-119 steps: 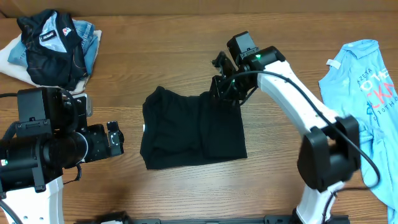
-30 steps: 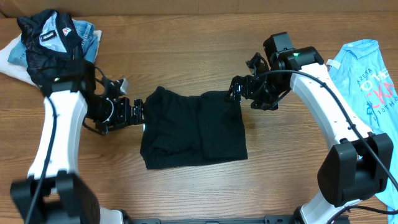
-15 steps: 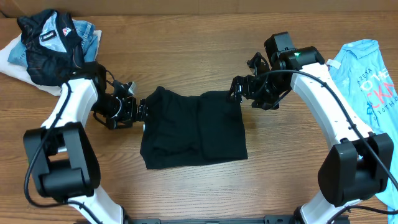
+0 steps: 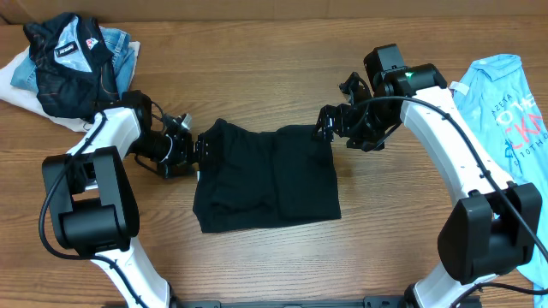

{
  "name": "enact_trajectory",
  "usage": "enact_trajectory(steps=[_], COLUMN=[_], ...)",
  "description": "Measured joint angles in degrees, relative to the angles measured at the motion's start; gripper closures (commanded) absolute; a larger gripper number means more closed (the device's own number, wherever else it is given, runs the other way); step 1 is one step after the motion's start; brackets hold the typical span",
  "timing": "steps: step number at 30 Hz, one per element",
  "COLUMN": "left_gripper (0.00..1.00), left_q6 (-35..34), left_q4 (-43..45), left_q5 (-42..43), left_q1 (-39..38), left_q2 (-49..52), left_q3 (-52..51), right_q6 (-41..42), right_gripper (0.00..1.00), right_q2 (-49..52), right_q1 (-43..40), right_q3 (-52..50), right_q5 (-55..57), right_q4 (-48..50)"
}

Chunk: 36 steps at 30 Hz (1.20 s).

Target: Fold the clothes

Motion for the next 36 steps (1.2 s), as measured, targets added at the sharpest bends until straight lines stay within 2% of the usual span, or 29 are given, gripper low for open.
enact_trajectory(steps=[7, 21, 26, 33, 36], left_gripper=[0.0, 0.01, 0.14, 0.48, 0.79], left_q6=[-0.4, -6.0, -8.6, -10.7, -11.8], left_q4=[3.4, 9.6, 10.0, 10.0, 10.0], left_q5=[3.0, 4.5, 1.5, -1.3, -2.1], left_q1=[-1.6, -5.0, -6.3, -8.9, -9.6], left_q2=[0.5, -1.7, -1.9, -1.8, -1.4], left_q3=[-0.4, -5.0, -5.0, -5.7, -6.1], right_q6=[0.0, 0.0, -0.1, 0.0, -0.1], right_gripper=[0.0, 0.0, 0.0, 0.0, 0.0], right_q2=[0.0, 0.0, 0.0, 0.0, 0.0], right_q1=[0.0, 0.0, 0.0, 0.0, 0.0], right_q3=[0.0, 0.0, 0.0, 0.0, 0.0], right_q5=[0.0, 0.0, 0.0, 0.0, 0.0], right_q4=[-0.3, -0.4, -0.4, -0.5, -0.8])
